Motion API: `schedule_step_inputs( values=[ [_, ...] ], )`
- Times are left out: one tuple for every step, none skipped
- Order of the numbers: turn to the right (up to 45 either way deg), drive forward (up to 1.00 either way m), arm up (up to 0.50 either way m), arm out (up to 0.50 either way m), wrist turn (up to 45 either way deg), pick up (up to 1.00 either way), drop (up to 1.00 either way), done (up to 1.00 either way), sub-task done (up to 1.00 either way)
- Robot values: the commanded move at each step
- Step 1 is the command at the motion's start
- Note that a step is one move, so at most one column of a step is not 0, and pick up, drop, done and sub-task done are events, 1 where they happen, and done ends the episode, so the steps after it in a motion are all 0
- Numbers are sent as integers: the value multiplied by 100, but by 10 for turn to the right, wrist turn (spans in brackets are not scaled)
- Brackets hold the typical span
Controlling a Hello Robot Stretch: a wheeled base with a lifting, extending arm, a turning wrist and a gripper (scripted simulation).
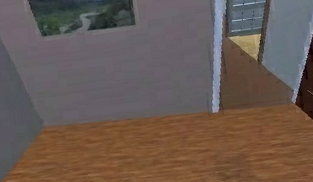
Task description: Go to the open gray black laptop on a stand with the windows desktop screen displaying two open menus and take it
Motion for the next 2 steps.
schedule_step_inputs(
  values=[
    [60, 0, 0, 0, 0, 0, 0, 0, 0],
    [0, 30, 0, 0, 0, 0, 0, 0, 0]
  ],
)
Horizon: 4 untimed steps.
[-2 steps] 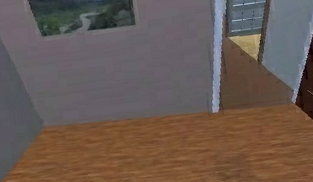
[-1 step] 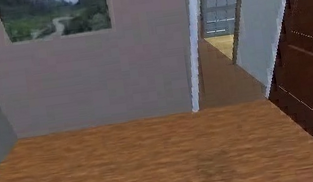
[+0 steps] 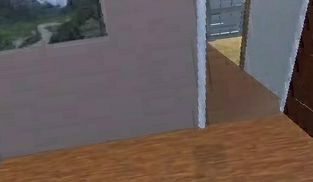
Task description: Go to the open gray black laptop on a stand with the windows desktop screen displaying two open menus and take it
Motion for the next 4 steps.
schedule_step_inputs(
  values=[
    [240, 0, 0, 0, 0, 0, 0, 0, 0],
    [0, 100, 0, 0, 0, 0, 0, 0, 0],
    [60, 0, 0, 0, 0, 0, 0, 0, 0],
    [0, 70, 0, 0, 0, 0, 0, 0, 0]
  ],
)
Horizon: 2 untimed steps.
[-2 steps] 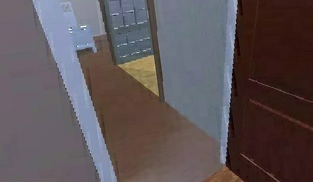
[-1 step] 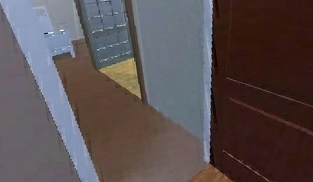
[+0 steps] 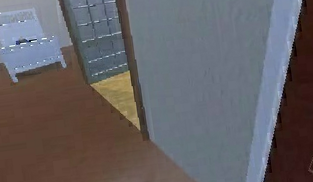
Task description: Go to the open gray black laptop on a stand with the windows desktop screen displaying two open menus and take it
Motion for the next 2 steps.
schedule_step_inputs(
  values=[
    [-180, 0, 0, 0, 0, 0, 0, 0, 0],
    [0, 100, 0, 0, 0, 0, 0, 0, 0]
  ],
)
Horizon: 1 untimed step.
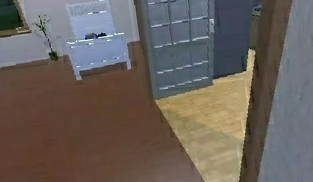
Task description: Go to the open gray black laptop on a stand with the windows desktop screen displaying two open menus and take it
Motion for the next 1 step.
schedule_step_inputs(
  values=[
    [0, 35, 0, 0, 0, 0, 0, 0, 0]
  ],
)
